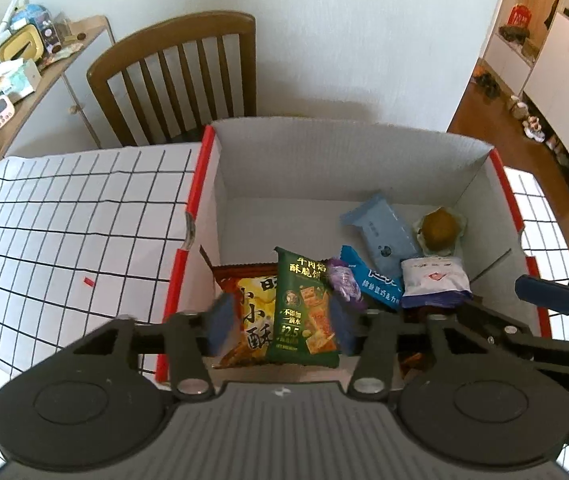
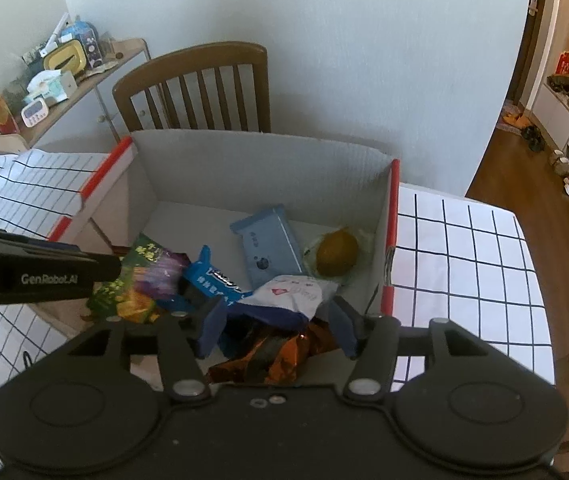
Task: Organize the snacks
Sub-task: 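Carry the candy and bun packet into the red box and open both tools, then withdraw both tools from the box back toward the remaining snacks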
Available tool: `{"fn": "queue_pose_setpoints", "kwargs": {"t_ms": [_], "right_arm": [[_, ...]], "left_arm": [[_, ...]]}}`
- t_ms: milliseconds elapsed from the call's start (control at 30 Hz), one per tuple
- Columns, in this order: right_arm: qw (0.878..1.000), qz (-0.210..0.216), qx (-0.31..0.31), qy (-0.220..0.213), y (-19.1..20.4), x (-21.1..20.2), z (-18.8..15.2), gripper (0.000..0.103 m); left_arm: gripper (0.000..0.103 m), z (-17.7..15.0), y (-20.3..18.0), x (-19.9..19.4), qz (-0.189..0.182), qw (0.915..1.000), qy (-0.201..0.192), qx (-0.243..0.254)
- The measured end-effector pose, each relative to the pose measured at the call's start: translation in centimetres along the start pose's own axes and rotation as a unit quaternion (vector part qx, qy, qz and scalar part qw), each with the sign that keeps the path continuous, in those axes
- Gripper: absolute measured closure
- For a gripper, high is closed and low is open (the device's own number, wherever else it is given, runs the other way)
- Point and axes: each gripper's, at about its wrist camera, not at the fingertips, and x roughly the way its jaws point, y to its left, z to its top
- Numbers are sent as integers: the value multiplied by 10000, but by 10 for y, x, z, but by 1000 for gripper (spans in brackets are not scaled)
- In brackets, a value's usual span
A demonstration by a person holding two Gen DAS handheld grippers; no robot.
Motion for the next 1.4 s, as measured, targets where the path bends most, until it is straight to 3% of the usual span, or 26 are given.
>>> {"fn": "queue_pose_setpoints", "kwargs": {"t_ms": [567, 700, 767, 933, 1000, 1200, 1300, 1400], "right_arm": [[9987, 35, 35, -505, 22, -62, -15, 20], [9982, 112, -58, -583, 29, -76, -23, 18], [9979, 165, -63, -623, 32, -84, -29, 10], [9968, 290, -95, -732, 38, -104, -42, 9], [9963, 334, -118, -782, 41, -113, -48, 9], [9952, 535, -99, -809, 45, -130, -67, 8], [9945, 612, -74, -846, 46, -137, -77, 0], [9941, 680, -65, -839, 48, -142, -88, 0]], "left_arm": [[38, -28, 10, -69, -220, 9986, -479, 83], [38, -40, 15, -86, -233, 9980, -581, 92], [38, -47, 18, -94, -263, 9977, -612, 84], [37, -64, 22, -114, -348, 9968, -705, 127], [29, -72, 23, -122, -397, 9963, -748, 160], [26, -99, 24, -141, -519, 9950, -816, 266], [22, -112, 26, -147, -589, 9945, -827, 254], [21, -125, 27, -149, -629, 9945, -800, 263]]}}
